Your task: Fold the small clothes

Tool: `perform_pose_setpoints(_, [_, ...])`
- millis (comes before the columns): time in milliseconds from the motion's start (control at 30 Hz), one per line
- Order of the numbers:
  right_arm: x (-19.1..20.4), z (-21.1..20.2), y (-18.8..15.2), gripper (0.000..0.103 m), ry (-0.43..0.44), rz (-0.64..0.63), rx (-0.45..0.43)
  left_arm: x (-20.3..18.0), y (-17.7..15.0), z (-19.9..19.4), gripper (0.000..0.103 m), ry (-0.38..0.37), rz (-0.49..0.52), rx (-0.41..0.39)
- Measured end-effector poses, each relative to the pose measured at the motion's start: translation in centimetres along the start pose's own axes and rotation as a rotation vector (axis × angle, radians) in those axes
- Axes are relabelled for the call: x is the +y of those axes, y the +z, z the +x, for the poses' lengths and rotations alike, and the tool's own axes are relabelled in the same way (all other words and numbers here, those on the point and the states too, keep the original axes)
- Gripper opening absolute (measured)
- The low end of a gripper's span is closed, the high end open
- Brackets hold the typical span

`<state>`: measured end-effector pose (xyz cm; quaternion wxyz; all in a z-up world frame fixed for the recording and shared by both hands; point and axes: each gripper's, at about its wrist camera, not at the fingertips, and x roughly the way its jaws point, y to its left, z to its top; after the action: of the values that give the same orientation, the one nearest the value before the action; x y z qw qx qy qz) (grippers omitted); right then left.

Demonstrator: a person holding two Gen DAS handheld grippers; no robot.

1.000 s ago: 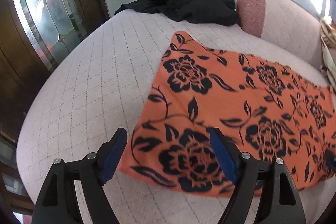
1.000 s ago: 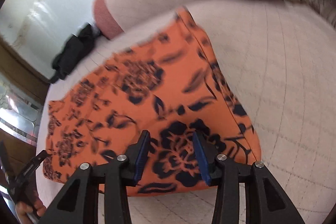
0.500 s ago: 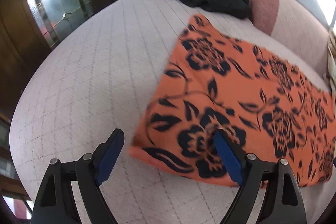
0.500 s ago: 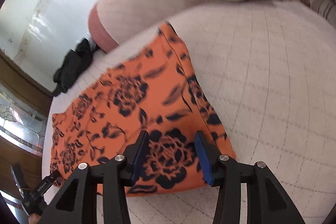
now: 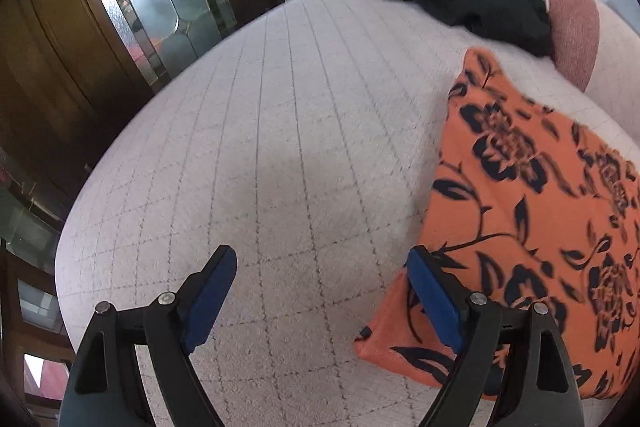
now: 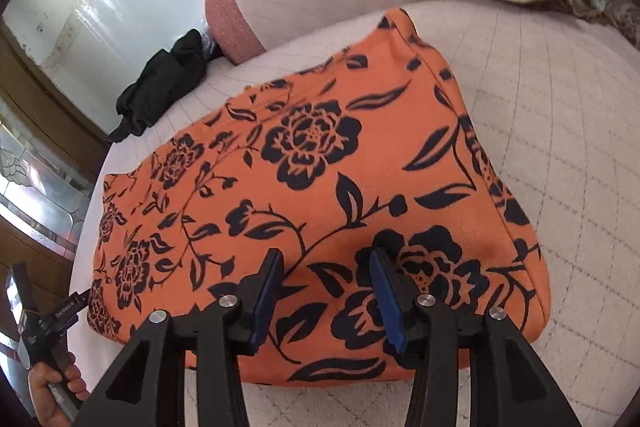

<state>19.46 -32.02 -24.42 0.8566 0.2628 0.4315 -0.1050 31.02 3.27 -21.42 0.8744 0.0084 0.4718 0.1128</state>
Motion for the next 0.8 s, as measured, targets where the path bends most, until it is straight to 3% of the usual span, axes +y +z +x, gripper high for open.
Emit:
perform_pose_setpoints(233, [1.6, -1.2, 0.1, 0.049, 0.048, -0.048, -0.083, -1.4, -0.2, -4.2, 0.088, 0.0, 0.065, -0.166])
perform_pose_setpoints(500, [4.0, -1.5, 0.1, 0.049, 0.088, -0.123, -0.123, -2.1, -0.3, -4.1, 0.088, -0.021, 0.073, -0.17])
perform_pose_setpoints(800, [4.2, -1.5, 0.1, 0.049, 0.086, -0.129, -0.125, -2.9, -0.4, -4.5, 0.088, -0.031, 0.091, -0.177])
